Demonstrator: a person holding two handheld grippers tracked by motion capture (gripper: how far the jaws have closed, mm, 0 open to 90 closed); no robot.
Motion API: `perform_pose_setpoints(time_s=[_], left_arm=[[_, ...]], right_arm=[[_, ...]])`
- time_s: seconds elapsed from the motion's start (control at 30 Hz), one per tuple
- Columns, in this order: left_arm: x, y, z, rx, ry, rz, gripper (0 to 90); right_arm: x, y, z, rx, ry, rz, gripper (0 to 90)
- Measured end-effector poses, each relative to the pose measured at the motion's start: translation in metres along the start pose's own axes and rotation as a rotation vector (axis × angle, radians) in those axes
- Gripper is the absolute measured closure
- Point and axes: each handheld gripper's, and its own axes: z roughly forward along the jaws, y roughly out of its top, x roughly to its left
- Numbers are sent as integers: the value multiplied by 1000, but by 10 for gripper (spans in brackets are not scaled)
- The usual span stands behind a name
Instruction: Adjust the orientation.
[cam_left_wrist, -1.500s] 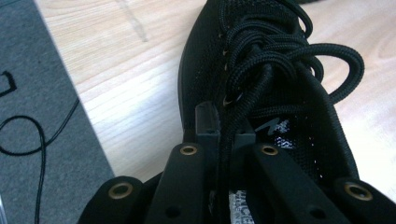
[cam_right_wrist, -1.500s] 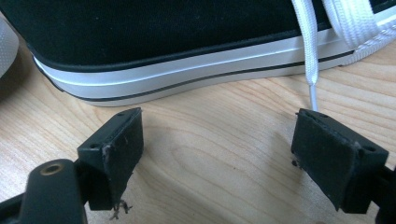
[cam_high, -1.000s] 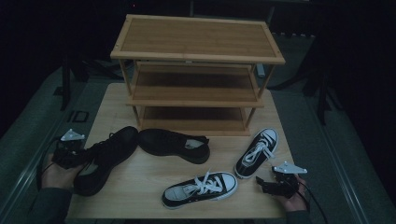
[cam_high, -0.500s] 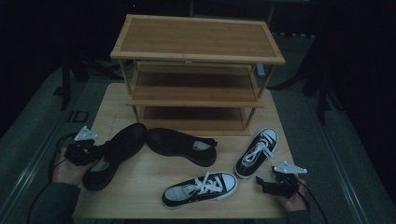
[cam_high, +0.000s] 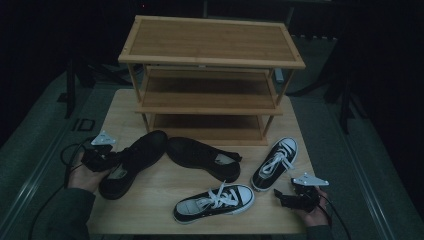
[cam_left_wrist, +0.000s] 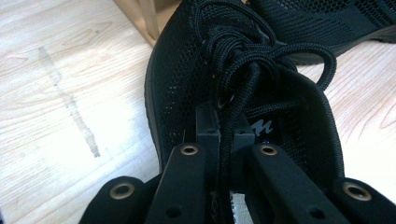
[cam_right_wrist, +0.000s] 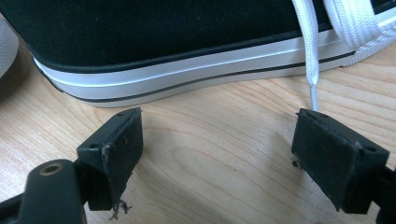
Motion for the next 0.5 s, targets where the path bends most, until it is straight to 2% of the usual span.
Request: perform_pose_setpoints(time_s=[0.17,0.4,0.5], left_arm=[[7,2,4,13,-19,-13,875],[14,3,9,20,-24,-50,873],[15,2,9,18,-21,-51,868]], right_arm=[[0,0,0,0,0,0,165],[0,0,0,0,0,0,165],[0,0,0,0,0,0,165]])
